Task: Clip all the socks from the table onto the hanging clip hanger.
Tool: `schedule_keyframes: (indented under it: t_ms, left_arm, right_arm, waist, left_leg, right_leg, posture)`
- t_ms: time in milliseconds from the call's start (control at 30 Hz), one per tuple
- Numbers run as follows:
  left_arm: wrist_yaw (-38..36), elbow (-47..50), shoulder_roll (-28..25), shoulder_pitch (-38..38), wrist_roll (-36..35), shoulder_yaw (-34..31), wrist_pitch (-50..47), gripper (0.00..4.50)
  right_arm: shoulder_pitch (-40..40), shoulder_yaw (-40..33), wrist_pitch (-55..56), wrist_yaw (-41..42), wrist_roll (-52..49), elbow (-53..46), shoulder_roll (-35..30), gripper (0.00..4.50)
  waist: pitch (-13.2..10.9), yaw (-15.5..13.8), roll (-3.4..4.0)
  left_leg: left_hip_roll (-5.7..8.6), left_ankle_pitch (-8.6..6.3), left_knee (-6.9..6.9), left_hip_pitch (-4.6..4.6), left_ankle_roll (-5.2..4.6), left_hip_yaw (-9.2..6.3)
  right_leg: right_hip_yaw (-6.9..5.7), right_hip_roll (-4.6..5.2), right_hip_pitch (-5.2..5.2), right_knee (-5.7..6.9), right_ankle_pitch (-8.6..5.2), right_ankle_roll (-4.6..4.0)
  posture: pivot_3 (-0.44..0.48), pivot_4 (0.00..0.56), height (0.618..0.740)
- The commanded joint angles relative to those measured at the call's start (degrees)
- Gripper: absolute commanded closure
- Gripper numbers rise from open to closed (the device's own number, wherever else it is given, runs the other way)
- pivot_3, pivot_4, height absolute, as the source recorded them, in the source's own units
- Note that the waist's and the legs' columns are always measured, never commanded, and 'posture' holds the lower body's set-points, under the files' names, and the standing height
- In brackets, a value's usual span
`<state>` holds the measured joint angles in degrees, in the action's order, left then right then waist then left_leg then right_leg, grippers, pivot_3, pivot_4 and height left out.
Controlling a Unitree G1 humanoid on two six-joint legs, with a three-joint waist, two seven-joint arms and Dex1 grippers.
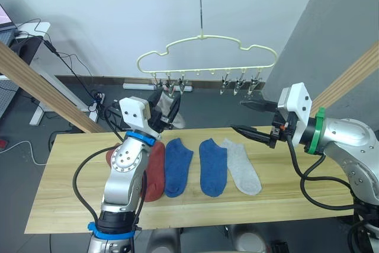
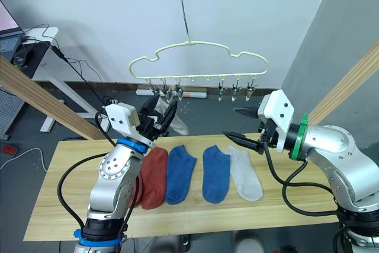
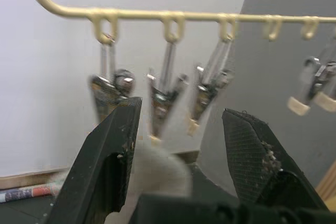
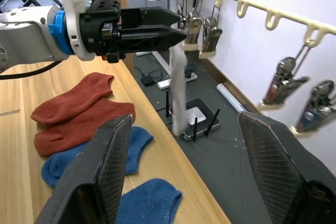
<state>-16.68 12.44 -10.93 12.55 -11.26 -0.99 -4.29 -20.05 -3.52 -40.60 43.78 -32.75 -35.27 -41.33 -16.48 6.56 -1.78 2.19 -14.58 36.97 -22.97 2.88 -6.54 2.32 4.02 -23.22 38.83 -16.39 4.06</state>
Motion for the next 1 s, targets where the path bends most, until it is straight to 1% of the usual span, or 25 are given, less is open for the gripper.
schedule_keyframes:
  t_ms: [33,233,367,600,1000]
  left_arm:
    - [-0.01,-0.46,0.55,1.33,0.12,-0.22,1.91,1.83]
    - [-1.09,-4.05,0.83,3.67,0.02,0.0,3.58,1.83]
    - [-1.01,-4.56,1.06,3.72,0.14,-0.13,4.28,1.83]
    - [0.02,-5.82,1.62,3.73,0.78,-0.1,5.04,1.83]
    - [2.93,-9.96,2.2,6.98,2.15,-1.73,6.34,1.83]
  right_arm:
    - [-0.44,-2.05,0.02,-0.78,-1.33,-2.65,-0.67,1.15]
    - [-1.3,-2.02,-0.96,-2.1,-2.23,-3.0,-0.63,1.15]
    - [-1.41,-1.99,-1.44,-2.69,-2.75,-3.21,-0.85,1.15]
    - [-1.27,-1.94,-1.89,-3.54,-3.38,-3.43,-1.18,1.15]
    - [-0.2,-2.33,-1.13,-3.37,-3.28,-3.21,-1.51,1.15]
  waist:
    - [0.0,0.03,0.0]
    - [0.0,0.07,0.0]
    - [0.0,0.1,-0.01]
    - [0.0,0.21,0.0]
    - [-0.01,0.67,-0.02]
  left_leg:
    - [0.0,0.0,0.0,0.0,0.0,0.0]
    - [0.01,0.0,0.0,0.0,-0.01,0.01]
    - [-0.01,0.0,0.0,0.0,-0.01,0.01]
    - [-0.01,-0.01,0.01,0.0,-0.02,0.02]
    - [0.0,-0.01,0.02,-0.01,-0.02,0.04]
  right_leg:
    - [0.0,0.0,0.0,0.0,0.0,0.0]
    - [-0.01,0.0,0.0,0.01,0.0,0.0]
    - [-0.01,0.0,0.0,0.0,0.0,0.0]
    - [0.01,0.0,0.0,-0.01,0.0,0.01]
    - [0.01,0.0,0.0,0.0,0.01,0.02]
  posture:
    - [-0.285,0.286,0.74]
    - [-0.285,0.286,0.74]
    - [-0.293,0.286,0.74]
    - [-0.294,0.287,0.74]
    - [-0.303,0.285,0.74]
